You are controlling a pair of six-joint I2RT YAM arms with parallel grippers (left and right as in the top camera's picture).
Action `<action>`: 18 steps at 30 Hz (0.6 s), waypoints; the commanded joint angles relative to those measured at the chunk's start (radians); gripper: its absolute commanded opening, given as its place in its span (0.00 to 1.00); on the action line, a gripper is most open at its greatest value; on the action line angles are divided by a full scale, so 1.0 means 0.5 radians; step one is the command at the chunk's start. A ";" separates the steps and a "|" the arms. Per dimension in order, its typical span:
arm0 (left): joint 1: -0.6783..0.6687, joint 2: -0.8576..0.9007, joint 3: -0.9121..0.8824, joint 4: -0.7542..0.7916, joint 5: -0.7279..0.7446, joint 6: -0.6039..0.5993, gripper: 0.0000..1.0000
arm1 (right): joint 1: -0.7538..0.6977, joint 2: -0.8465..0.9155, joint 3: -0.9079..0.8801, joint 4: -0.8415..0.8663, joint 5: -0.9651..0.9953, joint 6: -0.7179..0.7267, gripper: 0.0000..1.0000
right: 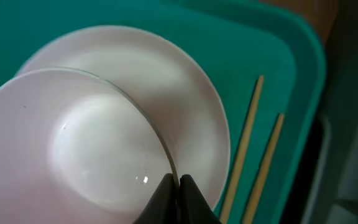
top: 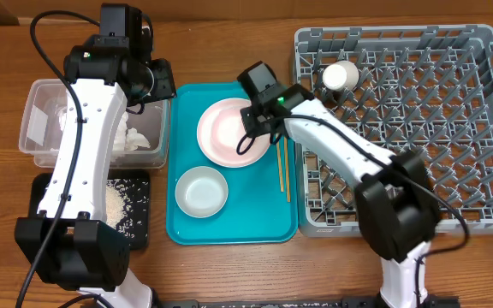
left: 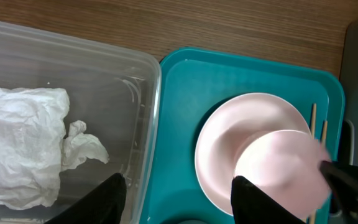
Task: Sort waste into correct bins and load items into the dishwasher
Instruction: 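Lift the pink plate and carry it right over the rack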
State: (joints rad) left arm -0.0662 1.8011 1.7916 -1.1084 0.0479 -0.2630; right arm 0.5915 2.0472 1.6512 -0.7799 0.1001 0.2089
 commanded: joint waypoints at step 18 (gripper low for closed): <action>-0.013 0.007 0.009 -0.018 0.064 -0.029 0.59 | -0.523 -0.523 0.092 -0.583 1.580 -0.015 0.04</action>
State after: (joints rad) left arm -0.0662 1.8011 1.7916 -1.1217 0.0612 -0.2630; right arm 0.3840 1.8122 1.6737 -1.0748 0.7105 0.2016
